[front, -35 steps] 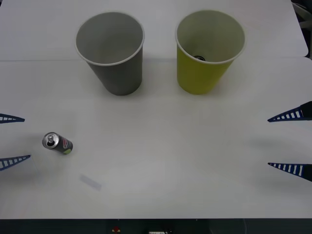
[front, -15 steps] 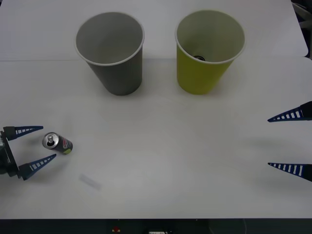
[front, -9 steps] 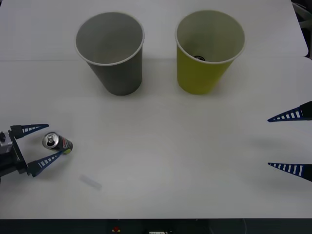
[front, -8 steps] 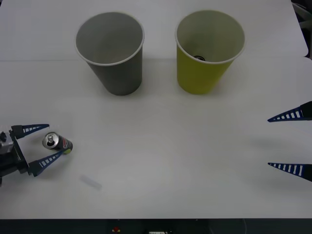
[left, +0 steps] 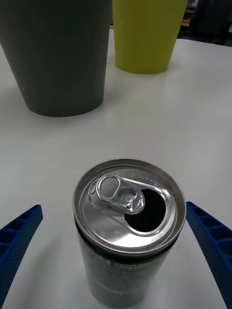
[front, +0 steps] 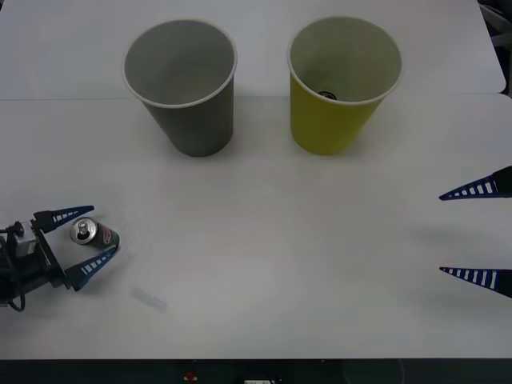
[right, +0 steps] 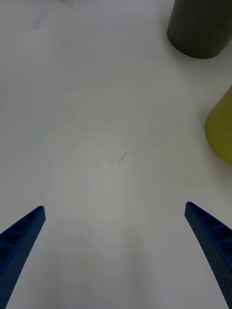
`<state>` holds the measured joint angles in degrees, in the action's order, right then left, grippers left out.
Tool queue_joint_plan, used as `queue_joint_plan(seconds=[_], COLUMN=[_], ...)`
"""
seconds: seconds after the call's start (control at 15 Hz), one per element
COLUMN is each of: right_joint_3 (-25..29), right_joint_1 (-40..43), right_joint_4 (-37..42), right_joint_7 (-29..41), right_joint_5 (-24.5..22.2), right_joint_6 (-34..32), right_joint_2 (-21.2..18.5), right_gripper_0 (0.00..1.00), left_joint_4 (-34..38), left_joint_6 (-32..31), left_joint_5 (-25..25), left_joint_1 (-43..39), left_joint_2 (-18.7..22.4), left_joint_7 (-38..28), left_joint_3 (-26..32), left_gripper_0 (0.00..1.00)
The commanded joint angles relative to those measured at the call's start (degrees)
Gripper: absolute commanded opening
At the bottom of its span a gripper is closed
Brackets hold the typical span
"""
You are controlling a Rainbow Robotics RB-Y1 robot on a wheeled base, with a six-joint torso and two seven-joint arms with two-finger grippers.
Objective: Put the can into the green bin and the plastic bottle into the gray bin
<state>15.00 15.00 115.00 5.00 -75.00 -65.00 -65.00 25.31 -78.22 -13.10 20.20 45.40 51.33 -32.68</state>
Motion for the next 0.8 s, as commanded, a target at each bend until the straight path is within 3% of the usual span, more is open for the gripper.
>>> queue_joint_plan(seconds=[0.07,0.33,0.4,0.47,0.53,0.8], right_joint_3=[0.00,0.00,0.00,0.00,0.00,0.00], right_joint_1=[0.00,0.00,0.00,0.00,0.00,0.00], right_joint_4=[0.00,0.00,0.00,0.00,0.00,0.00], right_joint_7=[0.00,0.00,0.00,0.00,0.00,0.00], right_joint_5=[0.00,0.00,0.00,0.00,0.00,0.00], right_joint_6=[0.00,0.00,0.00,0.00,0.00,0.00], right_joint_2=[0.00,0.00,0.00,0.00,0.00,0.00], right_gripper_0=[1.00,1.00,1.00,1.00,1.00,1.00], left_joint_4=[0.01,-0.17,-0.26,-0.35,-0.43,-0.52], left_joint_6=[0.00,0.00,0.00,0.00,0.00,0.09], left_joint_5=[0.18,0.09,0.09,0.09,0.09,0.18], left_joint_1=[-0.08,-0.08,-0.08,-0.08,-0.08,-0.08], left_joint_2=[-0.66,-0.57,-0.66,-0.66,-0.66,-0.57], left_joint_7=[0.00,0.00,0.00,0.00,0.00,-0.35], left_joint_3=[0.07,-0.02,0.07,0.07,0.07,0.07], left_gripper_0=[1.00,1.00,0.77,0.05,0.00,0.00])
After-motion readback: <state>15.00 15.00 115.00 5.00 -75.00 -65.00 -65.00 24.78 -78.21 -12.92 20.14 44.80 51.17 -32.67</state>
